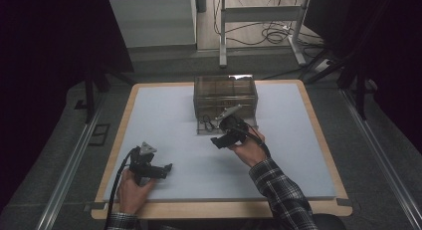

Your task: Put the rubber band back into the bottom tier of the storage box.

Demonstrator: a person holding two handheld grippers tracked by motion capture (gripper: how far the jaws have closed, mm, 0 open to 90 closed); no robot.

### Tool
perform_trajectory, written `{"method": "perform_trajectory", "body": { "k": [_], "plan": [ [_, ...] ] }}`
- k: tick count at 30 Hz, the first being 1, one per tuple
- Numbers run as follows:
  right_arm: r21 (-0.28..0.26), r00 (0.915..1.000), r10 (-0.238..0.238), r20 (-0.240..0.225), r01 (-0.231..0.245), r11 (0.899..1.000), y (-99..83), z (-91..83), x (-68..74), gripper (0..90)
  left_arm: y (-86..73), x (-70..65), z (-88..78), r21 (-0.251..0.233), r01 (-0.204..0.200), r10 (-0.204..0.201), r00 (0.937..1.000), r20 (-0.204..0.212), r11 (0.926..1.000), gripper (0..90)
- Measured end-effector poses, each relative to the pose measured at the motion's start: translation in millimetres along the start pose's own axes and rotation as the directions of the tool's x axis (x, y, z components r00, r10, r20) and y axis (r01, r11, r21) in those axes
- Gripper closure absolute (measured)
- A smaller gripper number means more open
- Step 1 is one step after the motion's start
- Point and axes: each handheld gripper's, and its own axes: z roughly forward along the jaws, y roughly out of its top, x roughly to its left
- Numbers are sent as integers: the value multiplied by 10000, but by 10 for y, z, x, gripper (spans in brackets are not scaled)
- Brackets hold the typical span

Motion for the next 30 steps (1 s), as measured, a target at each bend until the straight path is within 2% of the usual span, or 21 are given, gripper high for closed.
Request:
{"method": "perform_trajectory", "body": {
  "k": [10, 30],
  "plan": [
    [-62, 10000, 47, 39, -46, 10000, -91, -86, 3, 198, 0, -2, 0, -4, 23, -23, 10000, -4, 10000, 0],
    [207, 9998, 181, -128, -178, 9996, -382, -168, 29, 111, 0, -1, 0, -2, -3, 3, 10000, -5, 10000, 0]
  ]
}}
